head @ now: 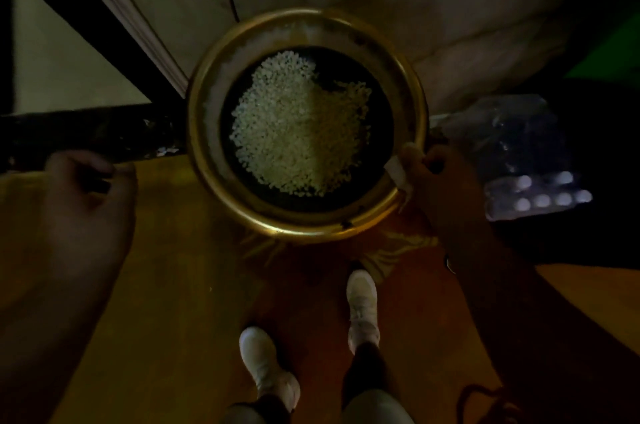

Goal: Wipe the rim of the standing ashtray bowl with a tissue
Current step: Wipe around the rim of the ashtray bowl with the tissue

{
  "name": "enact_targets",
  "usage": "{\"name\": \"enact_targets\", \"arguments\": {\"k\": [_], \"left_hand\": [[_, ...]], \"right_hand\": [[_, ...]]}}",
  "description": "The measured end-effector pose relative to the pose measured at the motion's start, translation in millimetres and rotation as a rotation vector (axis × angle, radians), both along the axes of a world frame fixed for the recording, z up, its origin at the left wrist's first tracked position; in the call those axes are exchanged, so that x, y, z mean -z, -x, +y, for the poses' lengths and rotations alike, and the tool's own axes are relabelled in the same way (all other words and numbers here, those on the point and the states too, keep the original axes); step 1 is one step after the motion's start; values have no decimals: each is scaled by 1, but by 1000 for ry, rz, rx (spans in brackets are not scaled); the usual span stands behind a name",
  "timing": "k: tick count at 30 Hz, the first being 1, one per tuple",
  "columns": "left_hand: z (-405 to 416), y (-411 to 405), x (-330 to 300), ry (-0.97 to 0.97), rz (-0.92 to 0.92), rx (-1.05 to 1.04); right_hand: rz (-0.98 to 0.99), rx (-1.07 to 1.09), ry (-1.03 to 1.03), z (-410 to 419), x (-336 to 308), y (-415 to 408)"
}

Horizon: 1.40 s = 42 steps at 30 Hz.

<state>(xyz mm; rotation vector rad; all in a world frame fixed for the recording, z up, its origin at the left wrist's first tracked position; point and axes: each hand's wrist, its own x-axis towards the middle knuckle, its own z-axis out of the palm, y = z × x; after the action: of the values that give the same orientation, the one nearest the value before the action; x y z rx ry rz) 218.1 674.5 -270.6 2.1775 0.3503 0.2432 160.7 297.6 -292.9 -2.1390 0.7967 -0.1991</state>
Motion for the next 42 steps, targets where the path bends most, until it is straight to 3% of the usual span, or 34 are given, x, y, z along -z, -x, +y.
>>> {"name": "enact_targets", "arguments": {"k": [10,17,24,27,30,33,38,42], "left_hand": [[23,31,11,76,149,292],[7,40,15,133,173,358],[-10,47,9,191,227,368],[-7,49,5,229,217,412],[-3,51,6,256,211,436],[-3,57,10,234,230,413],[-13,69,11,205,219,421],[-16,78,12,175,211,366]], "right_hand": [[-11,206,-50,60,9,37],[-22,349,-86,102,9,48],[-69,390,-292,132,-9,58],[-35,216,-339,120,-19,71],[-21,-42,-82,91,-28,88],[-112,-446,235,65,-31,83],[-249,-869,391,37,-23,49],[-305,-1017,567,21,-17,33]]}}
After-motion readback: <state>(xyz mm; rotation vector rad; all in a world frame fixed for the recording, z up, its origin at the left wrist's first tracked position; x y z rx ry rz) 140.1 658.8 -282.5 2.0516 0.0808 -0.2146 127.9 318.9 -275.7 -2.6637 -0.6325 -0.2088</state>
